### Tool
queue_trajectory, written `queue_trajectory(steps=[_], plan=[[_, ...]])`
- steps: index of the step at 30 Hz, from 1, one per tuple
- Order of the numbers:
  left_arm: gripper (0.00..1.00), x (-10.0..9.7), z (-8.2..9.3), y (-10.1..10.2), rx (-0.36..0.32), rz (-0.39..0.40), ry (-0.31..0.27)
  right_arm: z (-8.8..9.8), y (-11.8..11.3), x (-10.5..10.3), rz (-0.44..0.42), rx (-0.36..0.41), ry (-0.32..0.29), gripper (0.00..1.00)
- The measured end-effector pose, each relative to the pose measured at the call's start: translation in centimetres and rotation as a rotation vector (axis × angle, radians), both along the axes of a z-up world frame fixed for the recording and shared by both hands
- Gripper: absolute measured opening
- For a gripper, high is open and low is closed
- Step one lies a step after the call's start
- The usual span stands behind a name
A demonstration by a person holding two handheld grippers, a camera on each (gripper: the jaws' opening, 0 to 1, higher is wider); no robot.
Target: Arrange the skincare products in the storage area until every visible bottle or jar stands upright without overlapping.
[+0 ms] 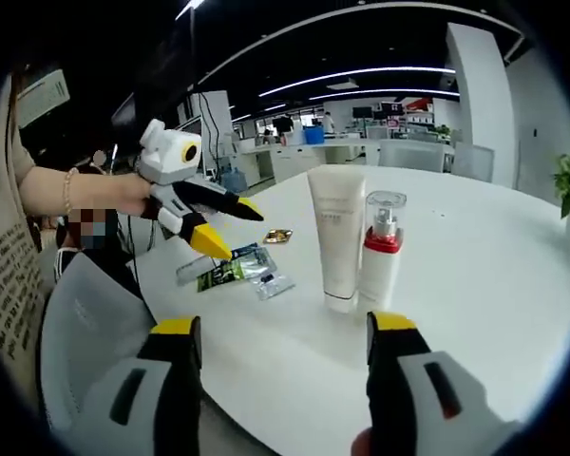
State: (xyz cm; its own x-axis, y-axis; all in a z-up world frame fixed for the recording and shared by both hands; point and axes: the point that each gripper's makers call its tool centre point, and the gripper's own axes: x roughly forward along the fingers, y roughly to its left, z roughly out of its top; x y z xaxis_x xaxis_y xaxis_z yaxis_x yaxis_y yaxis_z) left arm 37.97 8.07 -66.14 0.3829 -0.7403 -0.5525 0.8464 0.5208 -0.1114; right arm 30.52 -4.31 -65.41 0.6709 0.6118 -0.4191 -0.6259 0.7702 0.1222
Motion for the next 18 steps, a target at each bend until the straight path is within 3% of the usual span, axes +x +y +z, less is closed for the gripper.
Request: queue_trajectory(steps=[12, 18], plan=[[0.80, -3.9, -0.6, 4.3, -0.030, 0.140, 0.067, 0.2, -0.1, -1.0, -0.010, 0.035, 0.011, 0.73], [0.83, -5.1, -0.4, 5.7, -0.047, 0.199, 0.067, 0.2, 0.0, -1.5, -0.004, 0.035, 0.010, 0.74]])
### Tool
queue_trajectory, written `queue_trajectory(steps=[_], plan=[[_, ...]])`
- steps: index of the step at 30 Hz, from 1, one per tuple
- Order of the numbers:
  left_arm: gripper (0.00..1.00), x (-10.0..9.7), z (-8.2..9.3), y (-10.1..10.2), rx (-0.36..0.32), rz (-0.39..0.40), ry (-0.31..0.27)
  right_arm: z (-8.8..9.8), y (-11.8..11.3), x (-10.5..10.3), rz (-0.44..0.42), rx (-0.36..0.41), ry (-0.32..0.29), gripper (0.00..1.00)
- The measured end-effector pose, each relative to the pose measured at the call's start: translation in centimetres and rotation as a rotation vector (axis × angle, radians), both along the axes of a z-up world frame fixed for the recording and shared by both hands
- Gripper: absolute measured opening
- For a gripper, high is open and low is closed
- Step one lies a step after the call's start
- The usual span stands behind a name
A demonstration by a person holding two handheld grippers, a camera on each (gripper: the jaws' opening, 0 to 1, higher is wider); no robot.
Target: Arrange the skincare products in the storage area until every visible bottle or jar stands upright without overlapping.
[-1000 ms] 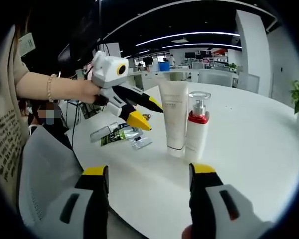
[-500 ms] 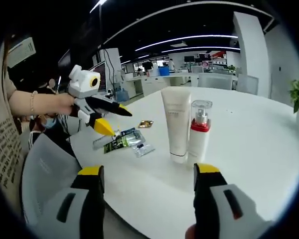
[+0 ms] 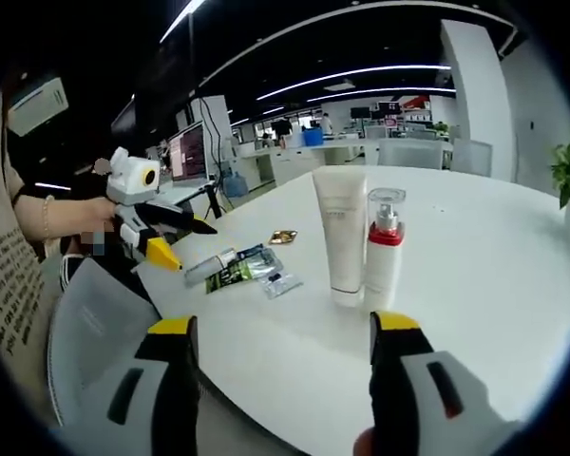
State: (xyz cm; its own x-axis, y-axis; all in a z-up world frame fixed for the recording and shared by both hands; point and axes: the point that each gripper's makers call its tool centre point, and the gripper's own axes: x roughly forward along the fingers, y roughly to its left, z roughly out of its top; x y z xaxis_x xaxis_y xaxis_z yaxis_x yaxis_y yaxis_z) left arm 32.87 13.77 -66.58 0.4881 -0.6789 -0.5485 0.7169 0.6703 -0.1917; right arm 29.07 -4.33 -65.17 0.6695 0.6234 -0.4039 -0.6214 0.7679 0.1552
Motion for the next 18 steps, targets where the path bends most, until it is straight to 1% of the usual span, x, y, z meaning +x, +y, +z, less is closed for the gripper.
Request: queue_trajectory(steps=[2, 7, 13, 18], plan=[[0.85, -0.5, 0.2, 0.5, -0.004, 0.018, 0.004, 0.1, 0.0, -0.2, 0.000, 0.003, -0.001, 0.74], [0.89, -1.7, 0.8, 1.7, -0.038, 0.083, 0.003, 0.1, 0.1, -0.6, -0.001, 0.007, 0.001, 0.76], [0.92, -3.1, 1.7, 2.3, -0.079, 0.128, 0.003, 0.1, 0.4, -1.2, 0.003, 0.007, 0.006, 0.77], [0.94, -4.3, 1.2, 3.3, -0.072, 0.158, 0.003, 0.2, 0.4, -1.8, 0.000, 0.009, 0.009, 0.78]])
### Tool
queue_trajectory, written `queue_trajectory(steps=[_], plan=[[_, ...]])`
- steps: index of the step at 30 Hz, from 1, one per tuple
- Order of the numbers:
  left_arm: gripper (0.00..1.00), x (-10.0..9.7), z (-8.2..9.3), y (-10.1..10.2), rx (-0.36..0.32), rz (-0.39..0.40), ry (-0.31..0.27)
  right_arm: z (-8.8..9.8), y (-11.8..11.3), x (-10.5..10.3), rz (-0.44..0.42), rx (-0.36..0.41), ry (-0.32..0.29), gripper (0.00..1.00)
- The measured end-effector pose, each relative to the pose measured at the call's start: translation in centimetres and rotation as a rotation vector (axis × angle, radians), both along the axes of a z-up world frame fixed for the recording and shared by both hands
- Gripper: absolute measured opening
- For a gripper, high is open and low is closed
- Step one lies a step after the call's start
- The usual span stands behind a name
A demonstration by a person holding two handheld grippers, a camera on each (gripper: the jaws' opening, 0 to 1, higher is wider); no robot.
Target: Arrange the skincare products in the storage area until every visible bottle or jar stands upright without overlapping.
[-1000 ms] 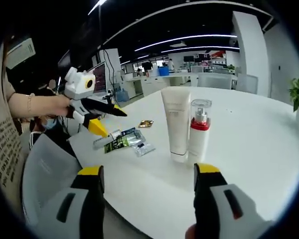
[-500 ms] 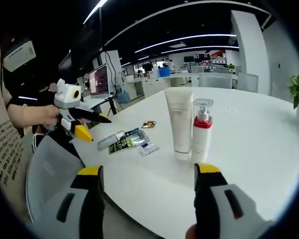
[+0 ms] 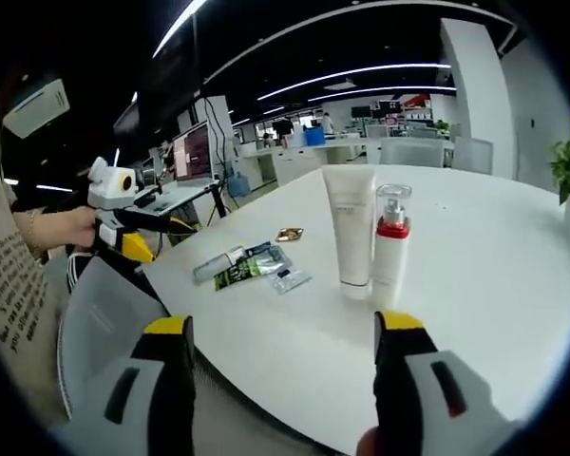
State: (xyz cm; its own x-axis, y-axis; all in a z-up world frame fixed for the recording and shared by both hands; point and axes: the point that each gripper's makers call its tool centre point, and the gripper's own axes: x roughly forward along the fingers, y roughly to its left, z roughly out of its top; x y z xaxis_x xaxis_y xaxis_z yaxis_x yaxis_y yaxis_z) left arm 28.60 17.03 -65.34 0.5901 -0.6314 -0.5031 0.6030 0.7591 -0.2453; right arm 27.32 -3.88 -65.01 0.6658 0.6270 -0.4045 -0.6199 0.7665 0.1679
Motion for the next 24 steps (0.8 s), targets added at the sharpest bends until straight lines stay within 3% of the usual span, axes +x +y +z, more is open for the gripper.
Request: queue_trajectory(steps=[7, 10, 20, 24], plan=[[0.96, -1.0, -0.4, 1.5, -0.016, 0.070, 0.011, -0.3, -0.3, -0.7, -0.013, 0.002, 0.017, 0.81], [0.97, -0.8, 0.1, 1.8, -0.008, 0.088, -0.011, -0.5, -0.3, -1.0, -0.012, -0.003, 0.028, 0.82], [0.95, -1.6, 0.9, 2.2, 0.020, 0.115, -0.055, -0.4, -0.6, -1.2, -0.025, -0.015, 0.043, 0.90], [0.95, -2.1, 0.3, 2.5, 0.019, 0.118, -0.042, -0.3, -0.8, -0.9, -0.031, -0.021, 0.045, 0.92]])
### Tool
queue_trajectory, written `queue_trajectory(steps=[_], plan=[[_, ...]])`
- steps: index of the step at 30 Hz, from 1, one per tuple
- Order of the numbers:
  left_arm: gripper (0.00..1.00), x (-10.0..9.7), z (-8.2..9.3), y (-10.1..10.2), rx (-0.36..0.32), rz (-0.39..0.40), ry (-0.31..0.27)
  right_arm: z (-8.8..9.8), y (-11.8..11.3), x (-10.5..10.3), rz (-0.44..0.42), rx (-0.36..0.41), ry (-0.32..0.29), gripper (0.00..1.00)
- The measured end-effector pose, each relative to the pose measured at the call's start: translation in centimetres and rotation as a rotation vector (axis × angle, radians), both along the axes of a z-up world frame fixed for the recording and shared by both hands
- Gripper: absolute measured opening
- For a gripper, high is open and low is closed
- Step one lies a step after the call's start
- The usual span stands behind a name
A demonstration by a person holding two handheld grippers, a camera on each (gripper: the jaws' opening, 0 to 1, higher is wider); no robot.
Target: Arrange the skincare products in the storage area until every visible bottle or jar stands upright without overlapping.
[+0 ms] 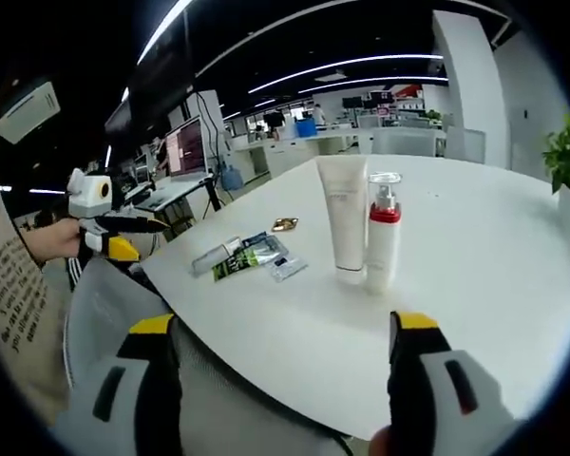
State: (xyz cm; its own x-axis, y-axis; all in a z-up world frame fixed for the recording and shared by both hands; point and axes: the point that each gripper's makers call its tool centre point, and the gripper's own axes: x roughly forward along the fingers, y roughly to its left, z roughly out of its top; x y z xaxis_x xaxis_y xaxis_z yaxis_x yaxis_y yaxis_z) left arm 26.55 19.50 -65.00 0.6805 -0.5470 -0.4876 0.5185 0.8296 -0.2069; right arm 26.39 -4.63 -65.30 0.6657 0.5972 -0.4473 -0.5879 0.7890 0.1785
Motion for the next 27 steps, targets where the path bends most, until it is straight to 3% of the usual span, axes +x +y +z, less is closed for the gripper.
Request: queue_trajectory(steps=[12, 27], plan=[[0.95, 0.1, -0.3, 0.3, 0.017, -0.007, -0.019, 1.7, -0.2, 1.7, 0.011, -0.019, -0.001, 0.97], [0.92, 0.3, -0.6, 0.7, 0.017, -0.004, -0.020, 9.5, -1.6, 10.2, 0.011, -0.063, -0.147, 0.96]])
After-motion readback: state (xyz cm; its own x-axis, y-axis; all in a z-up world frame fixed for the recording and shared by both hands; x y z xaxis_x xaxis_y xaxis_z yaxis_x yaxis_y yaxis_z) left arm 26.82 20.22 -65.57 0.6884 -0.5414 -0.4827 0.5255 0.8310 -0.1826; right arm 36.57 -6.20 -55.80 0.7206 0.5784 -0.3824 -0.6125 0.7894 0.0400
